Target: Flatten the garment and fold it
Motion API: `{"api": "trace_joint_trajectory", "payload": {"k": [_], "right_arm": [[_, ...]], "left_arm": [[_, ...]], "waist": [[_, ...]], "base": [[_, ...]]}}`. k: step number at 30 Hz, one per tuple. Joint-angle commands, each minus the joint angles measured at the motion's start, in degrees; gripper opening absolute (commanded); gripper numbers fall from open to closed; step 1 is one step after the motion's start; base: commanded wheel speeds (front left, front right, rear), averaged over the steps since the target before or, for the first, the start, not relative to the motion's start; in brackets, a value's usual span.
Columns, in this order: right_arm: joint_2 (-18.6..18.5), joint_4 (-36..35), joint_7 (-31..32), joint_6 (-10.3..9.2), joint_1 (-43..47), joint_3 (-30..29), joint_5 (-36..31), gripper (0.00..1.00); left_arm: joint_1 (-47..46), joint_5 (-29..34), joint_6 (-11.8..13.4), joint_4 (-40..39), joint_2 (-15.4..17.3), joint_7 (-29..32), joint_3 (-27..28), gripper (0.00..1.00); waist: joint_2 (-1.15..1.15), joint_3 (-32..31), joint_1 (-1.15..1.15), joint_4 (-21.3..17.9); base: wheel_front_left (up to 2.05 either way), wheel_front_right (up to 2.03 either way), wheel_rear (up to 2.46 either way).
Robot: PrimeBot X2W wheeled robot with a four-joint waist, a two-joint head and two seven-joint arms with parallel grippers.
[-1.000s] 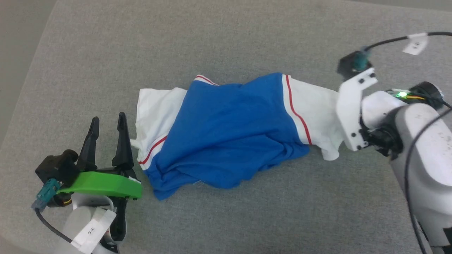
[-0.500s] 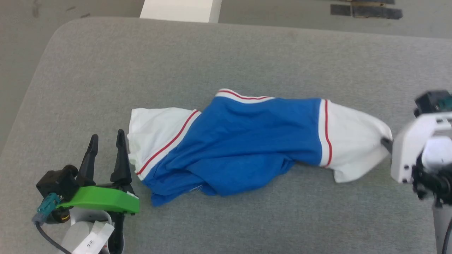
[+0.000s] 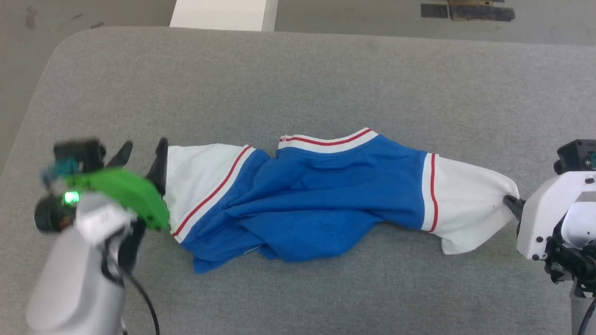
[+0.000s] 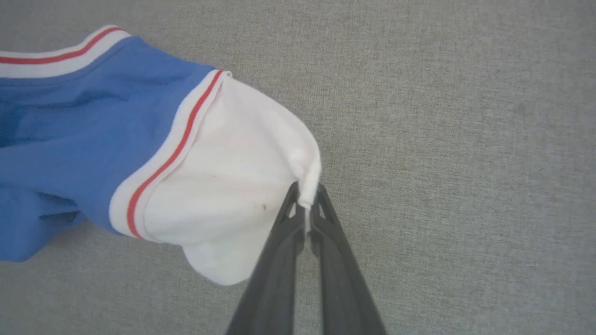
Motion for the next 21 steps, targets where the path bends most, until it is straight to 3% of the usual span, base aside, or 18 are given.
{"api": "trace_joint_trajectory", "payload": {"k": [1,5,10,21], "right_arm": [[0.2,-0.8,0.4,-0.08,0.2,0.1,-0.5,0.00],[0.1,-1.9,1.1,-0.08,-0.4,0.7,-0.6,0.00],[-0.3,-3.1,1.8,-0.08,-0.9,1.1,-0.8,0.00],[-0.7,-5.4,2.8,-0.08,-1.6,1.2,-1.0,0.00]], "left_arm": [[-2.8,-0.3,-0.2,1.6,1.2,3.5,-1.1,1.00],[-10.1,0.2,-1.5,7.6,2.5,12.2,-4.1,1.00],[-16.5,0.8,-1.1,15.9,2.6,21.4,-6.9,1.00],[-22.6,1.9,-1.0,27.3,2.4,31.8,-10.8,1.00]], "waist": [[0.00,0.9,0.00,0.1],[0.00,2.5,0.00,-0.2],[0.00,4.7,0.00,-0.8],[0.00,8.4,0.00,-2.1]], "base": [[0.00,0.00,0.00],[0.00,0.00,0.00],[0.00,0.00,0.00],[0.00,0.00,0.00]]}}
